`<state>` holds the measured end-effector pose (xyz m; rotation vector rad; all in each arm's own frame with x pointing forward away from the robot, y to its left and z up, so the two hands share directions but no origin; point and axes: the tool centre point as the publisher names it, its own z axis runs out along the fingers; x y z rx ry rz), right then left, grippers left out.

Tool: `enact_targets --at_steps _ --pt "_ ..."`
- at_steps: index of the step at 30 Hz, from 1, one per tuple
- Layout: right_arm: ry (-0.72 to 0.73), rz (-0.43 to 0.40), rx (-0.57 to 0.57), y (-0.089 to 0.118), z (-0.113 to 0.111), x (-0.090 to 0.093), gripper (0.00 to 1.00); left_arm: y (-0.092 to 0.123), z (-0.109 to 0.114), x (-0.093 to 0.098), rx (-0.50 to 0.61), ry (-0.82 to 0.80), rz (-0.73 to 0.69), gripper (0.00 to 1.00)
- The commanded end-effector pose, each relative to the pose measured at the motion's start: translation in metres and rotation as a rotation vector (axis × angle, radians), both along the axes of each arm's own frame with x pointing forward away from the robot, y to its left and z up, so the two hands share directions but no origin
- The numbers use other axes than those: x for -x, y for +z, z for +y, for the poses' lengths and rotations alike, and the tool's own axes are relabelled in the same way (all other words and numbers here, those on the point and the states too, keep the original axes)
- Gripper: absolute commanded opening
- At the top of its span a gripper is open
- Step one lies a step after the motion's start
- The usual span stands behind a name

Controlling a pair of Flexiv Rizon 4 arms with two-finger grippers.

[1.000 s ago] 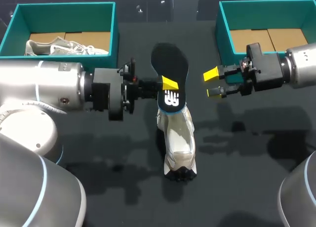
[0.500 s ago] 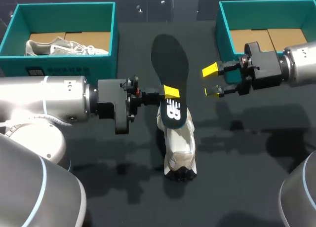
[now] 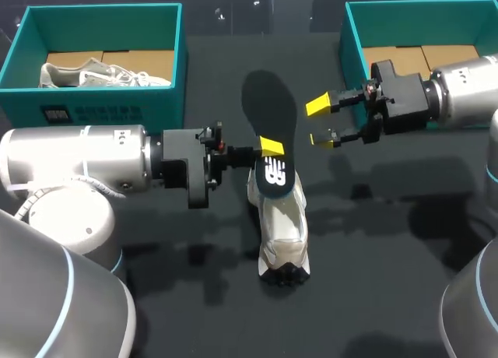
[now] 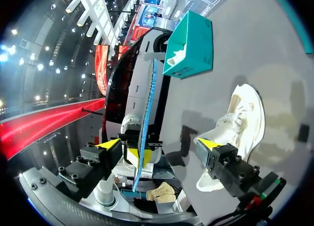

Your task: Take the shoe out of the shoebox, open the shoe tongue, remove and reinsert the insole, then place the shoe into the shoebox

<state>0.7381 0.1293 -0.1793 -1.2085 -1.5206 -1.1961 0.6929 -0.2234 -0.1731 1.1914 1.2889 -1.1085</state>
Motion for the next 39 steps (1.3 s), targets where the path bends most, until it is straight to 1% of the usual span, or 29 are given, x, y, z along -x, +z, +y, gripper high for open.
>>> enact_targets --at_steps 1,5,11,12,15,16,17,19,23,24,29,36,38,39 --pt "0.008 0.009 -0.012 -0.005 0.013 -0.004 1.0 -0.009 -0.01 -0.008 0.026 -0.015 -0.003 0.0" --pt "0.021 0.019 -0.03 -0.006 0.022 -0.003 1.0 -0.015 -0.013 -0.007 0.031 -0.03 -0.023 0.0" --pt "0.036 0.059 -0.049 -0.009 0.032 0.001 1.0 -0.02 -0.014 -0.007 0.034 -0.024 -0.026 0.0" --pt "0.038 0.067 -0.051 -0.01 0.034 0.002 0.96 -0.021 -0.014 -0.007 0.035 -0.023 -0.025 0.0" --pt "0.041 0.076 -0.057 -0.011 0.038 0.005 0.81 -0.021 -0.014 -0.007 0.039 -0.022 -0.025 0.0" --pt "0.04 0.08 -0.059 -0.012 0.04 0.006 0.72 -0.022 -0.014 -0.007 0.04 -0.022 -0.027 0.0" --pt "0.04 0.082 -0.062 -0.013 0.041 0.006 0.66 -0.022 -0.014 -0.007 0.041 -0.021 -0.026 0.0" --pt "0.038 0.09 -0.066 -0.014 0.043 0.008 0.48 -0.022 -0.014 -0.008 0.043 -0.019 -0.028 0.0" --pt "0.031 0.099 -0.076 -0.016 0.046 0.011 0.4 -0.023 -0.014 -0.008 0.043 -0.018 -0.027 0.0" --pt "0.031 0.102 -0.078 -0.017 0.047 0.012 0.36 -0.024 -0.013 -0.008 0.042 -0.019 -0.028 0.0" --pt "0.028 0.127 -0.078 -0.017 0.052 0.013 0.31 -0.025 -0.013 -0.009 0.042 -0.016 -0.029 0.0" --pt "0.023 0.133 -0.091 -0.018 0.056 0.013 0.26 -0.027 -0.013 -0.011 0.04 -0.006 -0.038 0.0" --pt "0.022 0.132 -0.093 -0.018 0.057 0.013 0.22 -0.028 -0.013 -0.011 0.039 -0.005 -0.039 0.0" --pt "0.021 0.131 -0.094 -0.018 0.057 0.013 0.16 -0.029 -0.013 -0.011 0.039 -0.004 -0.038 0.0"
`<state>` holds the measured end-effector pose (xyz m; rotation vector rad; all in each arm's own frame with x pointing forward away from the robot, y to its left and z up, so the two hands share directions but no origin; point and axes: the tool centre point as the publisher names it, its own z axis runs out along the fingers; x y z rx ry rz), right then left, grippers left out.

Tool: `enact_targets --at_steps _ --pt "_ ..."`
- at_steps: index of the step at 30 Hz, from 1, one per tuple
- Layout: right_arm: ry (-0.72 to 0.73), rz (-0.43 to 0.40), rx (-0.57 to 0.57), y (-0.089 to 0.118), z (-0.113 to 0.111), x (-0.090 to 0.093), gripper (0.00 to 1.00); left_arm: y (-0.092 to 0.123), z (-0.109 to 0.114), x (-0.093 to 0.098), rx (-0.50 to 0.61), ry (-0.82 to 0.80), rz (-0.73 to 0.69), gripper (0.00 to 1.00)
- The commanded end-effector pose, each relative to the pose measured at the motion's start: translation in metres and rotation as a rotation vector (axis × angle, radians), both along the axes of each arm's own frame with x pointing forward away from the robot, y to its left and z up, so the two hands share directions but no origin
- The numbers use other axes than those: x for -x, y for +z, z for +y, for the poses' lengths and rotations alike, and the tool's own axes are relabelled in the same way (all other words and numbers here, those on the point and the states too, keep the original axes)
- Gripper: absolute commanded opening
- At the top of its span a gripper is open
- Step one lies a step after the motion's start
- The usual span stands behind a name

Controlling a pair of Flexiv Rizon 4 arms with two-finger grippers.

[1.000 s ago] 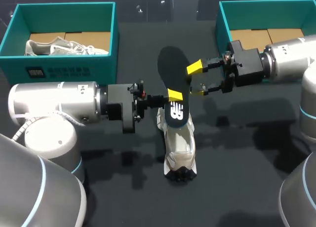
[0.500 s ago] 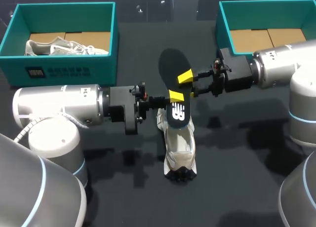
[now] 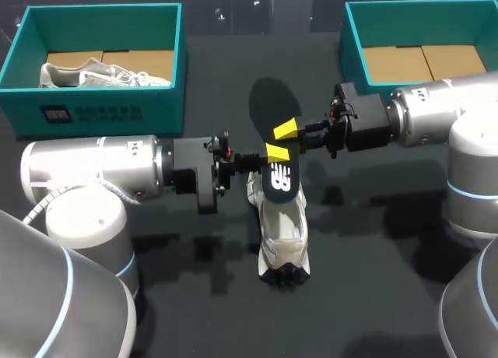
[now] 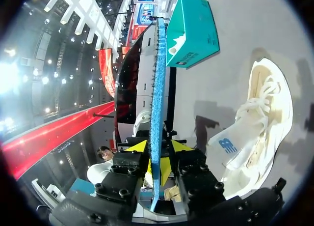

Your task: Take the shoe out of the shoebox, open the shoe tongue, remove and reinsert the insole, then place the shoe into the shoebox

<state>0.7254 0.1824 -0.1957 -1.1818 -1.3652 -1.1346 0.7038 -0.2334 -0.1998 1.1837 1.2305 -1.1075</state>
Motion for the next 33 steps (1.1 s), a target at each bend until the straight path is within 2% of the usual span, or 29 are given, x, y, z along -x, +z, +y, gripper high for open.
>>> enact_targets --at_steps 1,2,4,10,11,12,13,14,19,26,28,29,33 --pt "-0.005 -0.002 -0.004 -0.002 0.004 0.0 0.15 -0.003 -0.003 0.0 0.0 0.005 -0.001 0.0" --pt "-0.005 -0.003 -0.005 -0.002 0.005 0.0 0.12 -0.003 -0.003 0.0 -0.001 0.005 -0.001 0.0" --pt "-0.005 -0.005 -0.008 -0.002 0.005 -0.001 0.0 -0.004 -0.004 0.0 -0.001 0.006 0.001 0.0" --pt "-0.005 -0.01 -0.011 -0.003 0.007 -0.001 0.0 -0.004 -0.005 0.001 -0.001 0.005 0.003 0.0" --pt "-0.005 -0.011 -0.011 -0.003 0.007 -0.002 0.0 -0.003 -0.004 0.001 -0.002 0.007 0.003 0.02" --pt "-0.005 -0.011 -0.012 -0.004 0.007 -0.002 0.0 -0.001 -0.002 0.001 -0.001 0.008 0.006 0.34" --pt "-0.005 -0.011 -0.012 -0.004 0.007 -0.002 0.0 0.001 0.002 0.001 -0.002 0.009 0.009 0.72" --pt "-0.005 -0.011 -0.012 -0.004 0.007 -0.002 0.0 0.004 0.006 0.001 -0.004 0.013 0.013 1.0" --pt "-0.008 -0.011 -0.015 -0.008 0.005 -0.001 0.0 0.012 0.034 -0.004 -0.059 0.037 0.034 1.0" --pt "-0.003 -0.002 -0.022 -0.016 0.002 -0.001 0.0 0.022 0.078 -0.023 -0.226 0.092 0.062 1.0" --pt "0.001 0.01 -0.022 -0.019 0.002 -0.002 0.0 0.029 0.092 -0.031 -0.249 0.101 -0.002 1.0" --pt "-0.002 0.019 -0.023 -0.021 0.001 -0.002 0.0 0.033 0.098 -0.035 -0.264 0.139 -0.163 1.0" --pt "-0.002 0.019 -0.023 -0.021 0.001 -0.002 0.0 0.033 0.098 -0.035 -0.264 0.139 -0.163 1.0"
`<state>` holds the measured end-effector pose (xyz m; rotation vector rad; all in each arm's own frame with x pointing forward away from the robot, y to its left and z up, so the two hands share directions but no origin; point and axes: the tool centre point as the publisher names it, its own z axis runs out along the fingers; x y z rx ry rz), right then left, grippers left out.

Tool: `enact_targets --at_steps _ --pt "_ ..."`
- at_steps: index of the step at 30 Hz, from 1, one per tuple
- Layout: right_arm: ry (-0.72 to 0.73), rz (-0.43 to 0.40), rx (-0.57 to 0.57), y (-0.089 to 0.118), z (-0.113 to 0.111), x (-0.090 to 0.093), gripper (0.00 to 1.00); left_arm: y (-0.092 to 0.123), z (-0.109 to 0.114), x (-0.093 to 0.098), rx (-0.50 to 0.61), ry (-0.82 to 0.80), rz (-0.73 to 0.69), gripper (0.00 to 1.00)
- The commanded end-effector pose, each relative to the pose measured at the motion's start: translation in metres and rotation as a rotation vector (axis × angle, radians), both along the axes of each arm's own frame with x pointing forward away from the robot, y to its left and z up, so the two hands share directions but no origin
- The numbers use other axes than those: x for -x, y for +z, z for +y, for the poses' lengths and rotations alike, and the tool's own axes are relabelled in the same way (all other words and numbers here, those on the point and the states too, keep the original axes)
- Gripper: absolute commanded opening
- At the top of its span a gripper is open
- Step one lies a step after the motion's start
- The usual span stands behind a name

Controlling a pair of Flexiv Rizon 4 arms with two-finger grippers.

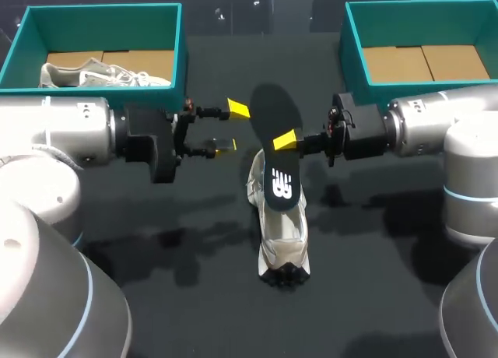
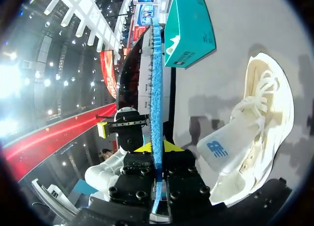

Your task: Take the shoe out of the shoebox, open the shoe tongue, remove and reinsert the insole, then place the shoe into the shoebox

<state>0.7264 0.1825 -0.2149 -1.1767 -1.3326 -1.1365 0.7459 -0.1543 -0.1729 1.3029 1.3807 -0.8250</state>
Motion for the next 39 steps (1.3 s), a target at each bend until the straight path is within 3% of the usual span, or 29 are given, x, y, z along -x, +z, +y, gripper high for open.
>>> enact_targets --at_steps 1,9,14,26,28,39 --pt "0.002 0.0 0.0 -0.001 0.001 -0.001 0.0 0.006 0.019 0.007 -0.026 0.006 -0.078 1.0" --pt "0.002 0.0 0.0 -0.001 0.001 -0.001 0.0 0.006 0.019 0.007 -0.026 0.006 -0.078 1.0" --pt "0.002 0.0 0.0 -0.001 0.001 -0.001 0.0 0.015 0.014 -0.005 -0.177 0.02 -0.09 1.0" --pt "0.002 0.0 0.0 -0.001 0.001 -0.001 0.0 0.045 0.009 -0.04 -0.507 0.046 0.059 1.0" --pt "0.002 0.0 0.0 -0.001 0.001 -0.001 0.0 0.053 0.007 -0.049 -0.571 0.146 -0.039 1.0" --pt "0.002 0.0 0.0 -0.001 0.001 -0.001 0.0 0.053 0.007 -0.049 -0.571 0.146 -0.039 1.0"
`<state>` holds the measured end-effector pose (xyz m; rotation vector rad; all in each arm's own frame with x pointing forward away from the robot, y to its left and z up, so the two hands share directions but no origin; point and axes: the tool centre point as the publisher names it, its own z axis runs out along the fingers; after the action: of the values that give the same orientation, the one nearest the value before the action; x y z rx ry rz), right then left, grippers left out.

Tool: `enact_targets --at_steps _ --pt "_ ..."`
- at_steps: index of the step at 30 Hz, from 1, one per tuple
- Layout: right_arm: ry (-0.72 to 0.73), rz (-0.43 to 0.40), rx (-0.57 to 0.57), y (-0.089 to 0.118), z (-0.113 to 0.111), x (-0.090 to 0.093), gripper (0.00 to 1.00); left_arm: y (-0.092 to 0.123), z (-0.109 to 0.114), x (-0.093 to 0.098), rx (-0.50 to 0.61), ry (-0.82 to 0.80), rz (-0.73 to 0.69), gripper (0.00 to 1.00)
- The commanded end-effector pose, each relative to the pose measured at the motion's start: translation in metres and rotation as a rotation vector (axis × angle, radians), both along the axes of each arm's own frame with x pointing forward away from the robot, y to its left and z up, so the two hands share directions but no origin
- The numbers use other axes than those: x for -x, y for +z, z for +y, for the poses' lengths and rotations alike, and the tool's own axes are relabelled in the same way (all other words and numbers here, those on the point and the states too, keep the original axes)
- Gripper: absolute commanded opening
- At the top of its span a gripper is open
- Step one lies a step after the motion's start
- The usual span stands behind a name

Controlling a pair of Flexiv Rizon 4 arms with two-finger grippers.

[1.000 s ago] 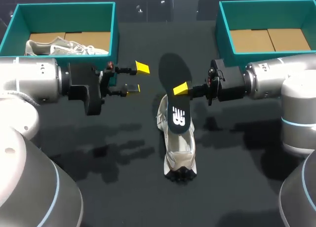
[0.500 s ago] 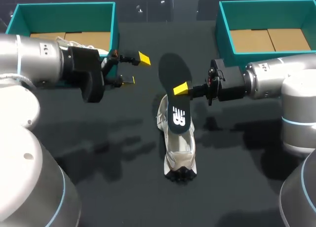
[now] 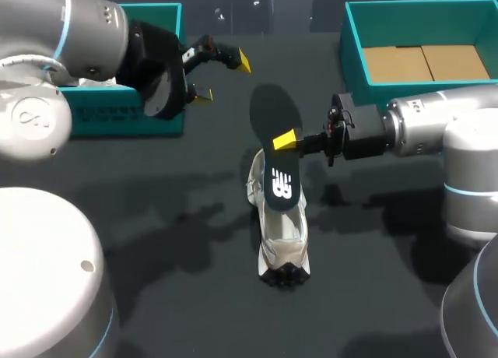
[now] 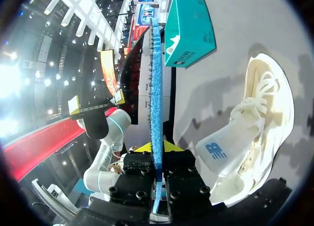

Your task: Take the shoe out of the shoebox, open the shoe tongue, remove and reinsert the insole, then place the shoe into the shoebox

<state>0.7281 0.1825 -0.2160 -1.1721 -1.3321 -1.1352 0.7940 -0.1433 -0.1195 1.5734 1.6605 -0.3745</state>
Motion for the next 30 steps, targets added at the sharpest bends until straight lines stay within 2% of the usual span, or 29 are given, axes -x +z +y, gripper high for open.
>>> enact_targets --at_steps 1,4,10,16,30 --pt "-0.002 0.0 0.003 0.0 0.001 0.001 0.0 0.0 -0.004 -0.001 -0.083 0.03 0.014 1.0" --pt "-0.002 0.0 0.003 0.0 0.001 0.001 0.0 0.007 -0.01 -0.007 -0.051 0.007 0.049 1.0" --pt "-0.002 0.0 0.003 0.0 0.001 0.001 0.0 0.027 -0.023 -0.017 -0.09 -0.036 0.096 1.0" --pt "-0.002 0.0 0.003 0.0 0.001 0.001 0.0 0.035 -0.032 -0.028 -0.161 -0.047 0.204 1.0" --pt "-0.002 0.0 0.003 0.0 0.001 0.001 0.0 0.036 -0.073 -0.047 -0.401 -0.009 0.312 1.0"
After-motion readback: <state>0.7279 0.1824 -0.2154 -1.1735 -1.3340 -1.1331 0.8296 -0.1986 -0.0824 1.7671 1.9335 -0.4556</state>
